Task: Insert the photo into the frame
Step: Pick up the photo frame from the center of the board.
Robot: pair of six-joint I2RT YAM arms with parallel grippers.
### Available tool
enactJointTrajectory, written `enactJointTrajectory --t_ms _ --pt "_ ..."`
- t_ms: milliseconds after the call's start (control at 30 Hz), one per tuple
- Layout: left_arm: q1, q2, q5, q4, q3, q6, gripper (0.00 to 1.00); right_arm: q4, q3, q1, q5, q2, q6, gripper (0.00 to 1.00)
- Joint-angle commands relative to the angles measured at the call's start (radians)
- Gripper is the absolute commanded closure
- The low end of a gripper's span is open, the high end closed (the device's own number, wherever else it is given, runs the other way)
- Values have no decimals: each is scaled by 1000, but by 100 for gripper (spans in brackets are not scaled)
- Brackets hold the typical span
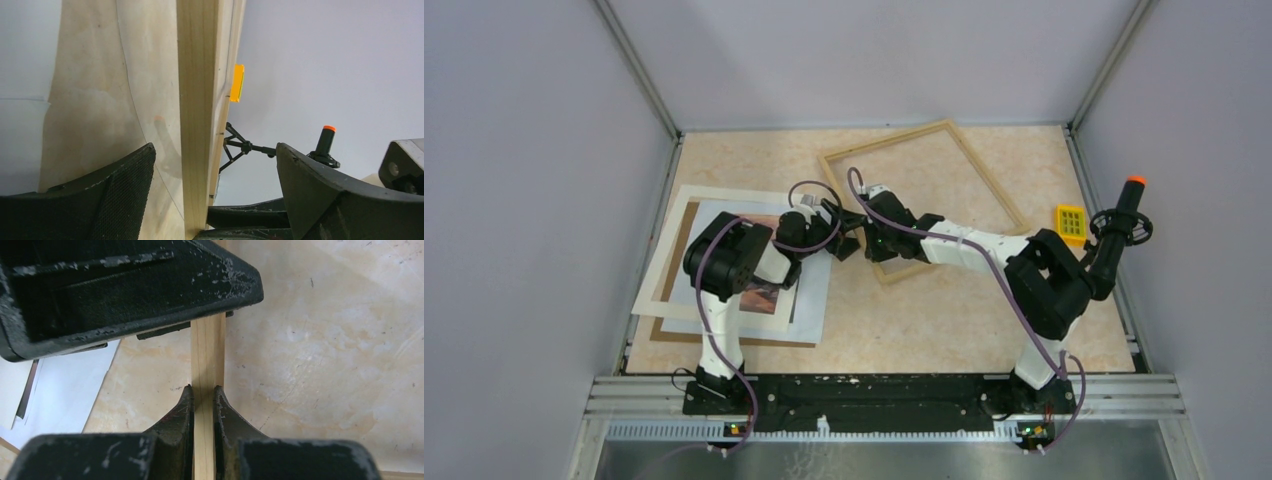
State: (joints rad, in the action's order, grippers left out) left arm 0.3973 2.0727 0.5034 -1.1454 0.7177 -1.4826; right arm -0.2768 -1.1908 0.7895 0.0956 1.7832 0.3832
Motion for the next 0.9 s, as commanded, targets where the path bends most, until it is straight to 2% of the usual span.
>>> enactJointTrajectory --t_ms 0,100,300,367,500,600,867 --pt "12 -16 -23 239 -24 20 5 55 -21 -9 -33 -75 22 100" --pt "13 -74 -57 320 -34 85 2 55 -26 -10 -35 -74 21 100" --pt "11 -140 -31 313 -57 107 2 43 -26 -14 -34 -71 17 100" --pt "17 -127 -15 306 -55 91 2 44 -25 -16 -34 -74 17 100" --pt "26 -54 15 167 -60 17 2 49 -29 -16 -46 -73 20 100" --pt "28 -17 12 121 -55 -10 2 45 -37 -17 -52 -71 20 100" --pt "37 23 -37 154 11 24 5 45 -44 -17 -62 -71 23 100"
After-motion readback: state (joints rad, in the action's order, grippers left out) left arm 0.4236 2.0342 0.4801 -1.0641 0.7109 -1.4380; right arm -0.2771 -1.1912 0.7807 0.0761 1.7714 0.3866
